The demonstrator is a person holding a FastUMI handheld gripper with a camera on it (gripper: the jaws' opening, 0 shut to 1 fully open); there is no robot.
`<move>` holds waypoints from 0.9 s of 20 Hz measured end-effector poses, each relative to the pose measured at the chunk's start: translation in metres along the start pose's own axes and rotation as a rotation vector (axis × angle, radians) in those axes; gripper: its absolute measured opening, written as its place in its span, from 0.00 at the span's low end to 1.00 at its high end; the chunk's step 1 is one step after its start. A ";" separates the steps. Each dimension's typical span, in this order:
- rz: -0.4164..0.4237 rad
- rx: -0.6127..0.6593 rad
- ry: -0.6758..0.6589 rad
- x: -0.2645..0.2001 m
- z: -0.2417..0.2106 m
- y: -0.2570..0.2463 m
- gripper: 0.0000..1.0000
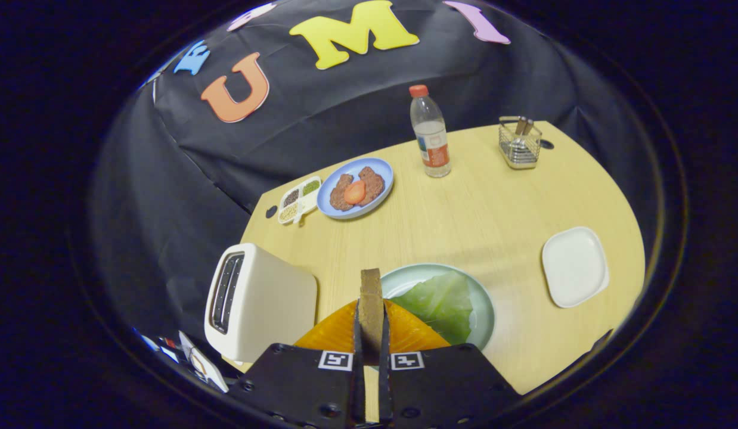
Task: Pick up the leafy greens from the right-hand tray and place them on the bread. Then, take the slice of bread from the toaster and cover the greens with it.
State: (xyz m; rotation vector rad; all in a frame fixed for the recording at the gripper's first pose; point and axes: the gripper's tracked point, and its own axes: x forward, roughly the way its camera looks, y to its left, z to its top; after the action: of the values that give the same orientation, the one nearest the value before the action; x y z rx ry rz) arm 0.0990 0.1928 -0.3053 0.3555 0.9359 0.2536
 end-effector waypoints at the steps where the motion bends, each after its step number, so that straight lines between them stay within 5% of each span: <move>1: -0.015 0.015 0.012 0.007 -0.003 -0.011 0.09; 10: -0.098 -0.019 0.007 0.017 -0.014 -0.062 0.11; 12: -0.113 -0.035 0.002 0.017 -0.018 -0.067 0.17; 15: -0.141 -0.096 -0.002 0.016 -0.019 -0.076 0.44; 18: -0.150 -0.163 -0.030 0.005 -0.017 -0.078 0.57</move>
State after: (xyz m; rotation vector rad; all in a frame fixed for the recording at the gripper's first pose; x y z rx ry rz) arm 0.0928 0.1261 -0.3496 0.1376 0.9011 0.1851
